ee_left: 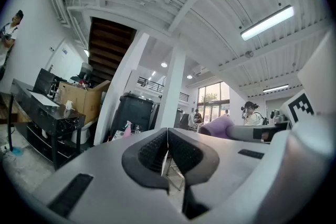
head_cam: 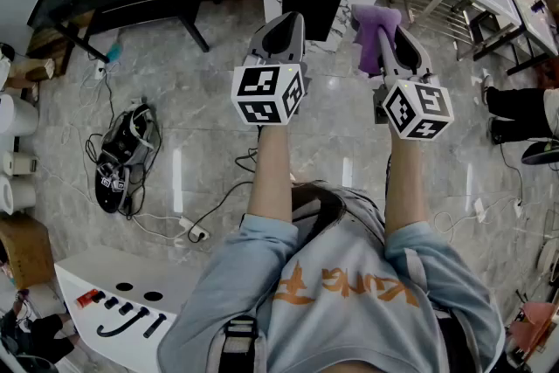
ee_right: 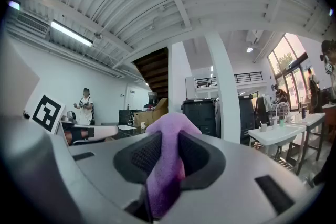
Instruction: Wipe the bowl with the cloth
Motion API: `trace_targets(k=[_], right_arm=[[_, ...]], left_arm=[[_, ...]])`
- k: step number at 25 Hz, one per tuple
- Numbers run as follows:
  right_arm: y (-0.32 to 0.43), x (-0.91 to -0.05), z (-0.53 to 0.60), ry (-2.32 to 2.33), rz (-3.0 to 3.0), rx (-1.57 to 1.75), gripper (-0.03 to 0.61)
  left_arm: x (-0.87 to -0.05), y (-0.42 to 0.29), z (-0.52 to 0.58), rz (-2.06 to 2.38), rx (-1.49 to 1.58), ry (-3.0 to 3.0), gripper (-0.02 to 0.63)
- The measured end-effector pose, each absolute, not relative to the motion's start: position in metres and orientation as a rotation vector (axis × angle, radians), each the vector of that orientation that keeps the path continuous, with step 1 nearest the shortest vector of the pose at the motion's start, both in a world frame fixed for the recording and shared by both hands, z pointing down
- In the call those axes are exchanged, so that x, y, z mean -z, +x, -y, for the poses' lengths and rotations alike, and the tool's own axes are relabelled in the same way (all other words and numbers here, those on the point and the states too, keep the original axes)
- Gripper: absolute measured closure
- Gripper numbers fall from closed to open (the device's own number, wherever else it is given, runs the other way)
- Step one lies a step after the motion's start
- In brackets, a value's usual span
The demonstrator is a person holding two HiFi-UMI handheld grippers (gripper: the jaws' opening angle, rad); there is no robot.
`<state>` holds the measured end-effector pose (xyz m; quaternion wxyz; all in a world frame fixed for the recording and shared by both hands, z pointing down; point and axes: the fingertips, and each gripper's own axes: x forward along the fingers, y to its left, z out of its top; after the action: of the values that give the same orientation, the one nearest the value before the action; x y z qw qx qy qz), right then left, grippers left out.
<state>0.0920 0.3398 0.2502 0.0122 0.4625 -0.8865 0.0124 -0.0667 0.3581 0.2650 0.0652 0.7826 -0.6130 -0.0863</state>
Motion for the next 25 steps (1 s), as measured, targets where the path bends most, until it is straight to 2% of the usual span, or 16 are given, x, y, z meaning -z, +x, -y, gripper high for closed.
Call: trace_targets(k=[25], right_arm=[[0.078,-0.29,-0.282,1.601,2.639,-0.192,0.474]], left_arm=[[-0.29,-0.163,-0.328,1.843,0.251,2.261,0.591]])
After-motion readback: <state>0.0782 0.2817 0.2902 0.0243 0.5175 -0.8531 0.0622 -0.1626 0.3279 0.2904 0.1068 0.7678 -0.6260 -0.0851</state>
